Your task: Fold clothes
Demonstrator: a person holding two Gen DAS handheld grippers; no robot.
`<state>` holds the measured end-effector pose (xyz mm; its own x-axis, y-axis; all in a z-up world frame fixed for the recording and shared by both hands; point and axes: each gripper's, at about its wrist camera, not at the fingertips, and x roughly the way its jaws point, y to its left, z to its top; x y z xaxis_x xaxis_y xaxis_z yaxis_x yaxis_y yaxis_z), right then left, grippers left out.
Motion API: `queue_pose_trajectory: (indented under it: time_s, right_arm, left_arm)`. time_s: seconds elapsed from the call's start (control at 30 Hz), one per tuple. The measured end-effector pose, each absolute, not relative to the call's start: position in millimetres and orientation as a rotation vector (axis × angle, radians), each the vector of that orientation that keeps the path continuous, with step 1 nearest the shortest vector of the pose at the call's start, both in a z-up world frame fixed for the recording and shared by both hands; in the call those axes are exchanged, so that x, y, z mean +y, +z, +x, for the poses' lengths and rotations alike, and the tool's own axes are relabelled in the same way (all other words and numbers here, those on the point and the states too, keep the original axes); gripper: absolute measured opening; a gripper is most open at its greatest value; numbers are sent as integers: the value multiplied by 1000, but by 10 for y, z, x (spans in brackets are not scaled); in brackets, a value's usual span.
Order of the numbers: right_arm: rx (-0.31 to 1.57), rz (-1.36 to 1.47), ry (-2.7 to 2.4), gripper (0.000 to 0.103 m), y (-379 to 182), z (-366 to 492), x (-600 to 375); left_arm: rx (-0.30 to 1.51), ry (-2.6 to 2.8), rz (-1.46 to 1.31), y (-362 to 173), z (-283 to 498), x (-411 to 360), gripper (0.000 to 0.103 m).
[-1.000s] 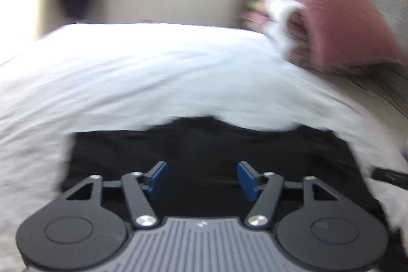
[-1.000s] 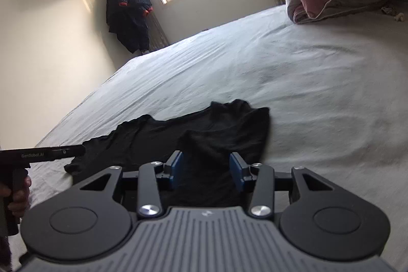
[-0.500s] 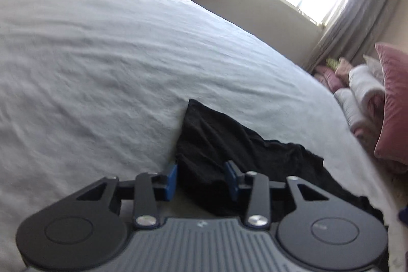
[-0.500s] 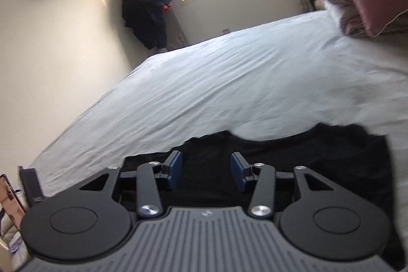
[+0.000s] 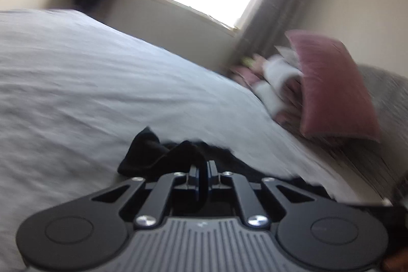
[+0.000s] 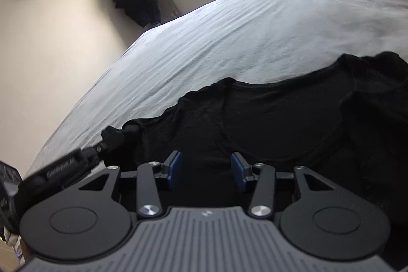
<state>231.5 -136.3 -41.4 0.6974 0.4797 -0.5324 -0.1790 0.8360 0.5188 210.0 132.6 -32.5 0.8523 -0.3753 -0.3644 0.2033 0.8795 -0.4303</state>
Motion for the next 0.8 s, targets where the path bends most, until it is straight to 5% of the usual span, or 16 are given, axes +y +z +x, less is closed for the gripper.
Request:
queue_pose_trajectory:
  time_s: [0.1, 0.23, 0.43, 0.5, 0.8]
  right_arm:
    - [722, 463, 378, 48, -467, 2326, -1373]
    - [719, 434, 381, 48, -475, 2310, -1326]
    - [653, 335, 390, 47, -351, 2225, -1188]
    - [629, 290, 405, 44, -284, 2210, -1055]
    - [559, -13, 455, 44, -173, 2395, -325]
  left_arm:
    - [590, -419, -354, -405, 2157, 1121, 10]
    - [596, -415, -306, -293, 2101, 1136, 33]
    - [585, -286, -369, -244, 2061, 1551, 31]
    - [611, -236, -398, -307, 2095, 1664, 22]
    - [674, -216, -343, -436, 2130, 1669, 21]
